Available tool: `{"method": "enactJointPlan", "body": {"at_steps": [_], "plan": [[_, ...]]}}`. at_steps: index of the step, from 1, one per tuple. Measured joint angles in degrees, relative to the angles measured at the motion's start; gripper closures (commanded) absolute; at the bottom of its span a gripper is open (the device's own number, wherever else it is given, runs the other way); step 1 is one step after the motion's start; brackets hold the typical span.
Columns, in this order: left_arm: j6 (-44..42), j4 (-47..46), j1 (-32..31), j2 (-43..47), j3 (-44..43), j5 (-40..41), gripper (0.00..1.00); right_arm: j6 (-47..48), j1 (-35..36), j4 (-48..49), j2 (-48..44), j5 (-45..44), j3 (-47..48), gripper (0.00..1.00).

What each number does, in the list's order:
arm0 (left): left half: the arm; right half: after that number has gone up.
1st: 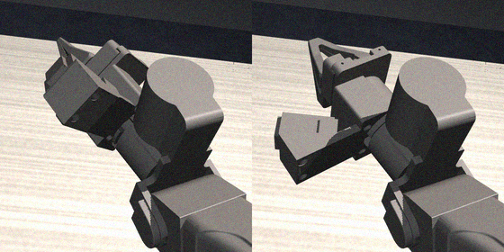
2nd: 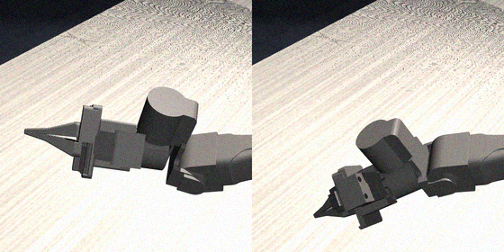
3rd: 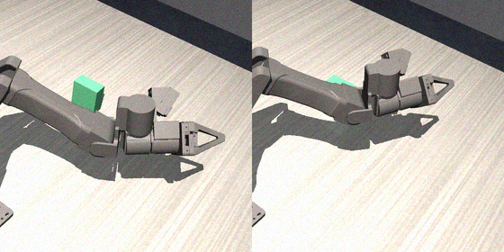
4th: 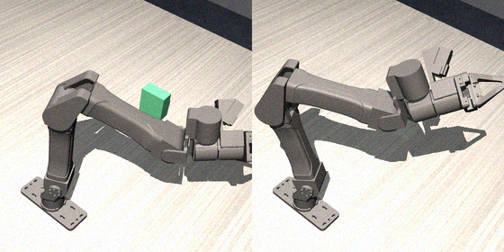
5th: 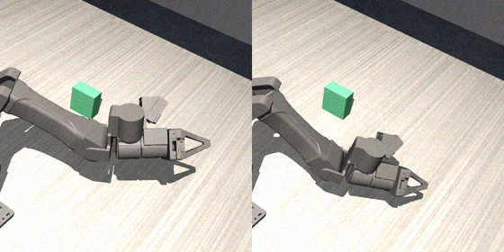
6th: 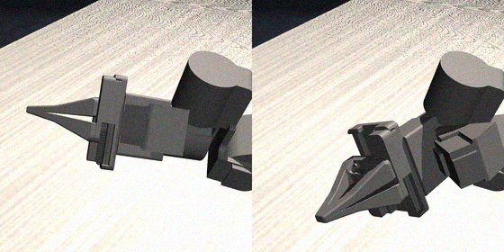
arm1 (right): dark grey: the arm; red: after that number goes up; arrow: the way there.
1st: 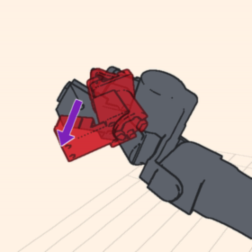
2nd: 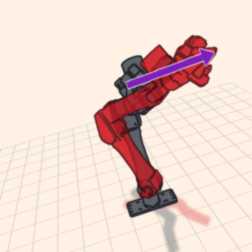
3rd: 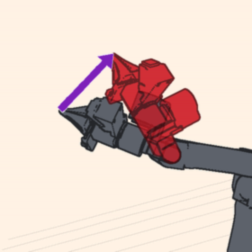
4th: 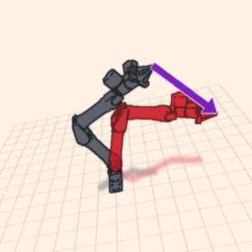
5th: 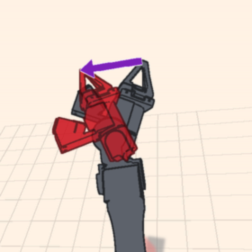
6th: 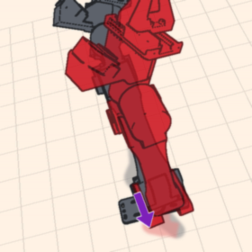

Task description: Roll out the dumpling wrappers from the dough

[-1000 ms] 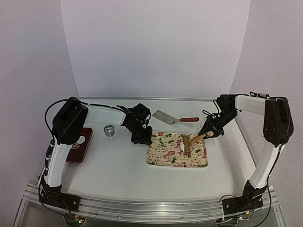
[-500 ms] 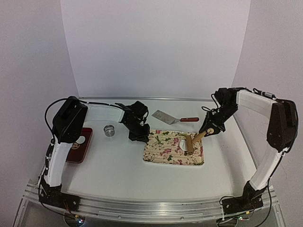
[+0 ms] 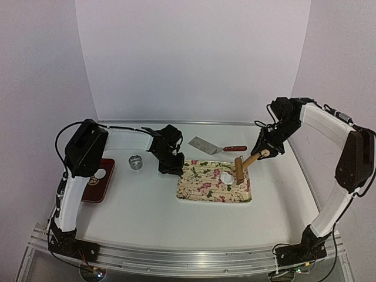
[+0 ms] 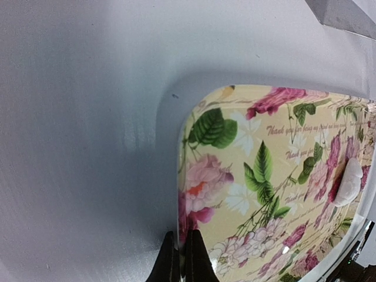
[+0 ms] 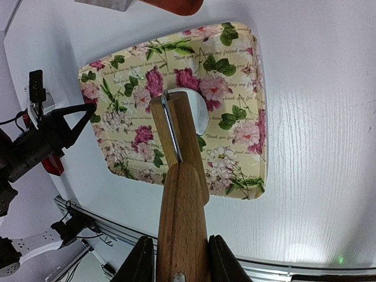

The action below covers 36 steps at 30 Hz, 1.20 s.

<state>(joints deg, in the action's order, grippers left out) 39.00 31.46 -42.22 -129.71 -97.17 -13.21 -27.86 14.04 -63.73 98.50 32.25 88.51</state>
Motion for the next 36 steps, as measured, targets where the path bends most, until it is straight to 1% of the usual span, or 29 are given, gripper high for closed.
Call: {"method": "enactJointPlan", "body": {"at_steps": [8,13,19,23,27,36], "plan": [[-3.5,-0.1,-0.2,0.0,0.0,-0.1,1.0,4.7,4.2,-0.6,7.7,-3.9,5.3,1.0],[-9.3,-0.3,-0.4,-0.8,-1.1,-0.3,1.0,10.0,6.4,-3.5,10.1,-7.7,9.6,1.0],[-17.7,-1.5,-0.8,-1.9,-2.3,-1.7,1.0,19.0,8.6,-7.0,10.3,-10.8,13.8,1.0],[-22.7,-1.6,-1.2,-2.3,-3.0,-2.2,1.0,23.8,10.4,-8.7,10.3,-12.2,14.1,1.0],[-25.7,-1.4,-1.5,-3.1,-4.4,-2.3,1.0,26.9,12.3,-10.4,10.3,-13.4,14.1,1.0],[-27.1,-0.9,-1.6,-4.1,-5.9,-2.3,1.0,27.9,16.2,-12.0,10.2,-14.9,13.2,1.0]]}}
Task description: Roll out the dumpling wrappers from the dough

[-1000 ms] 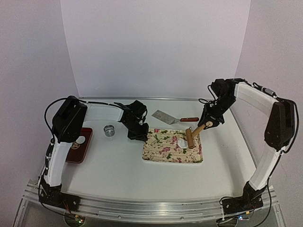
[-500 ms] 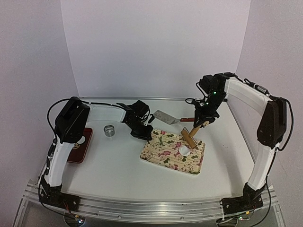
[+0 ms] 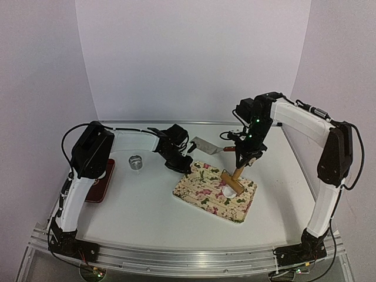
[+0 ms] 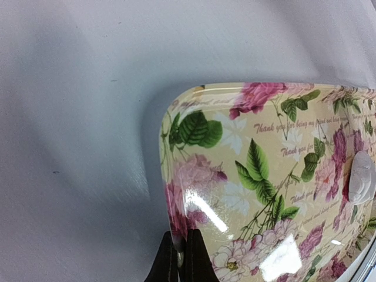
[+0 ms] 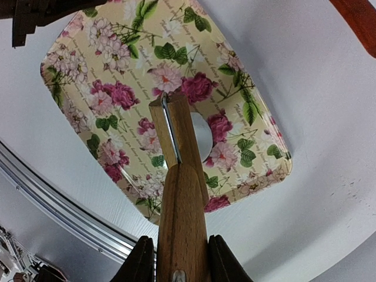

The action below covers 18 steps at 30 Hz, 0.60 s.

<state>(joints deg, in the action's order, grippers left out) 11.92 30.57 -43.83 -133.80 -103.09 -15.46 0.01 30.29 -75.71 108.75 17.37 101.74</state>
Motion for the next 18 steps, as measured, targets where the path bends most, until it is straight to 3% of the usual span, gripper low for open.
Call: {"method": "enactJointPlan", "body": {"at_steps": [18], "plan": [[0.0,0.0,0.0,0.0,0.0,0.0,1.0,-2.2,1.7,4.4,0.0,-4.2,-5.9,1.0]]}}
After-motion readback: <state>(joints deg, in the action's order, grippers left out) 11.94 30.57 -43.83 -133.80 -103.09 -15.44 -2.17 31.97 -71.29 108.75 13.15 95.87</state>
